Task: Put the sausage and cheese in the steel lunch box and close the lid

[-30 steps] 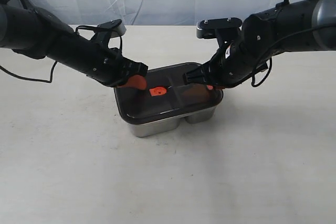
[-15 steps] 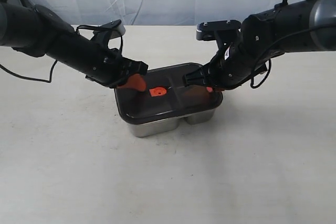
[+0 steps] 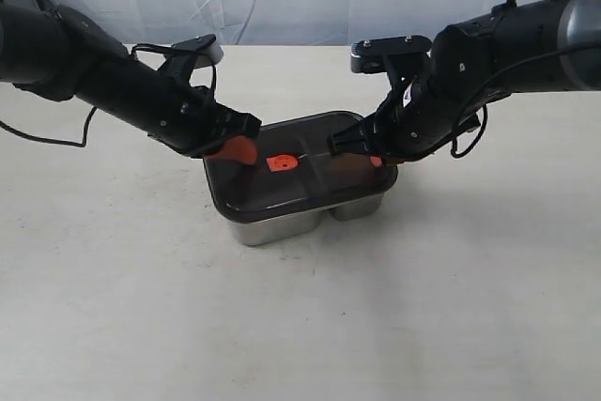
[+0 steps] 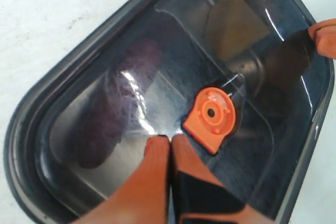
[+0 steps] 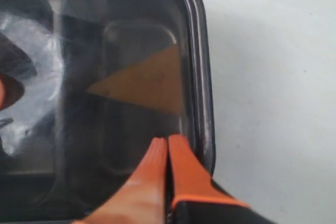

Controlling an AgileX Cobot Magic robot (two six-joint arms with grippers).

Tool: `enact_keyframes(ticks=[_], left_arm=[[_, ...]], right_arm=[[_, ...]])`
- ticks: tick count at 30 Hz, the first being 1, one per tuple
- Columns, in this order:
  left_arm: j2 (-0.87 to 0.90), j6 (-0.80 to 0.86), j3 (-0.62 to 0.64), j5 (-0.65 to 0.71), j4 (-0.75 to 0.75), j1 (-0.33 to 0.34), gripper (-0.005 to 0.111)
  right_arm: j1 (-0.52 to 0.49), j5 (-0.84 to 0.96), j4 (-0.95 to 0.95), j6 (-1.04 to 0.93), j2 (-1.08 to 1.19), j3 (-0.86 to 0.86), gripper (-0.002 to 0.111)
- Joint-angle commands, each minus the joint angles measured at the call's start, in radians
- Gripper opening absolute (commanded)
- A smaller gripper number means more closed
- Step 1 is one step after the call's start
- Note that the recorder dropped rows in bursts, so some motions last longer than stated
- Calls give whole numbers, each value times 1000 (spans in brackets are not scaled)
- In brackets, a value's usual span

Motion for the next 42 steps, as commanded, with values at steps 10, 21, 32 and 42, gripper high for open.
enact_keyframes(ticks=[10,21,32,42], left_arm=[[-164,29,38,146,45,-11,0],[-500,286,215,-155,-134,-11,0],[-601,336,468,-195,-241,-11,0],[-777,885,627,-186,-742,-11,0]], right_arm=[[-2,47,-12,4,-210,2,-1],[-2,207,-25,4,-539,44,-1],[-2,42,-4,4,-712,310,-1],[-2,-118,23,4,-778,474,-1]])
